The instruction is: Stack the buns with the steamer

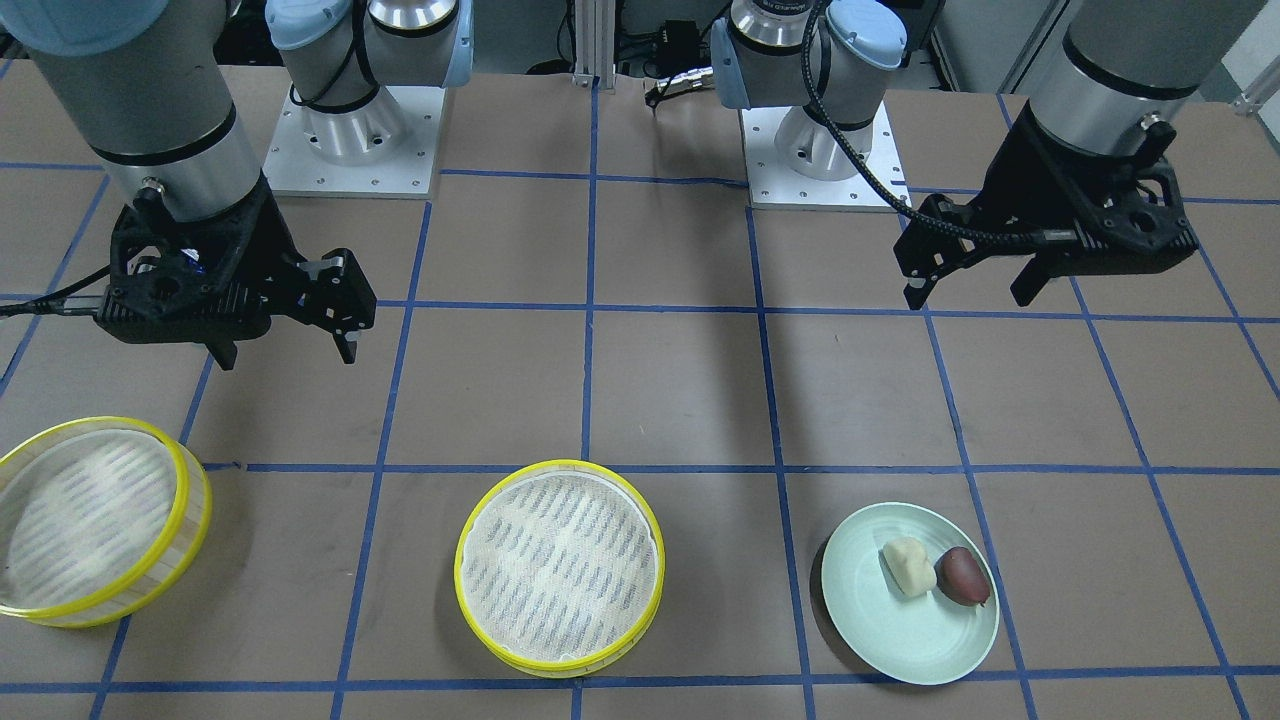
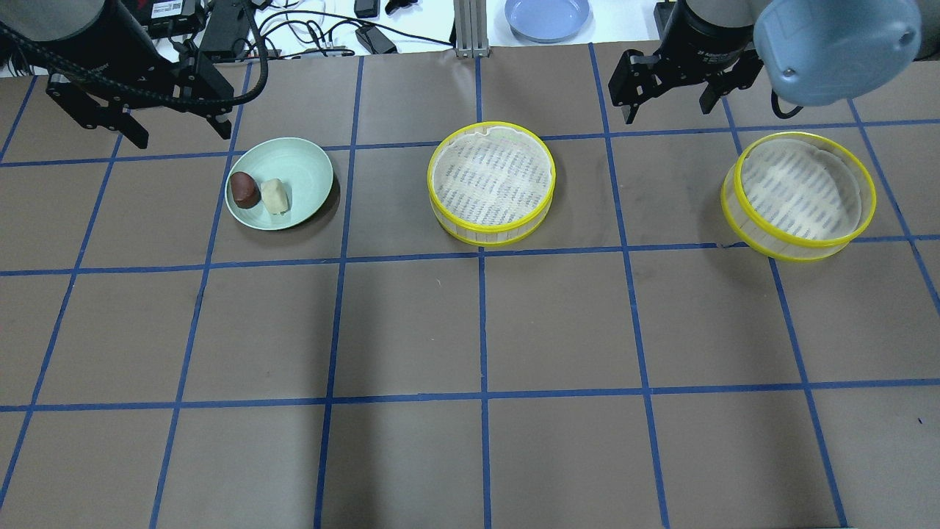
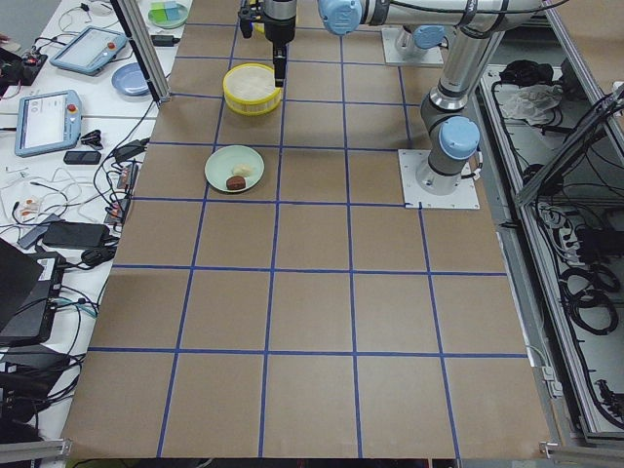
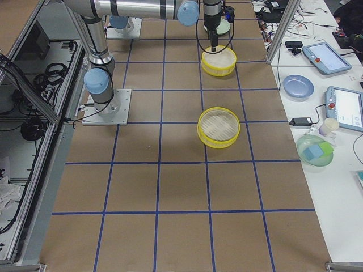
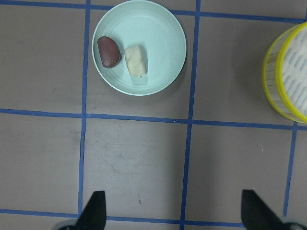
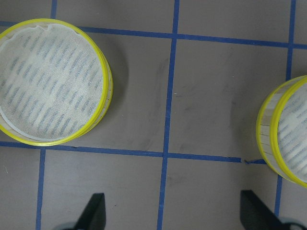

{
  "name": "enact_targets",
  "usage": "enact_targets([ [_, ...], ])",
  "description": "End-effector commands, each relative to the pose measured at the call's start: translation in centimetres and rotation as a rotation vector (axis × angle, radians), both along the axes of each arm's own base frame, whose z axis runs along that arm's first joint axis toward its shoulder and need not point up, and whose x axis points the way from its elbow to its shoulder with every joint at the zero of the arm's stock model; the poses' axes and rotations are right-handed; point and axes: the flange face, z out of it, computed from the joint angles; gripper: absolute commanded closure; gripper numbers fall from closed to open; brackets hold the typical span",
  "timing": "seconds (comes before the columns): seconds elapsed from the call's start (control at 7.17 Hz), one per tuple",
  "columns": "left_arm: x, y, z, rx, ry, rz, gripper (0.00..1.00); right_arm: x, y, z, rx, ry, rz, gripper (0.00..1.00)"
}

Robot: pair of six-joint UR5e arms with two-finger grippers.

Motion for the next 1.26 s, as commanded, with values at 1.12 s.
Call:
enact_targets([
  [1.12,2.9,-9.4,-14.6,-0.050,-0.013,0.032,0.00,-0.6,-0.3,0.1,-0.005,-0.002,-0.011,0.00],
])
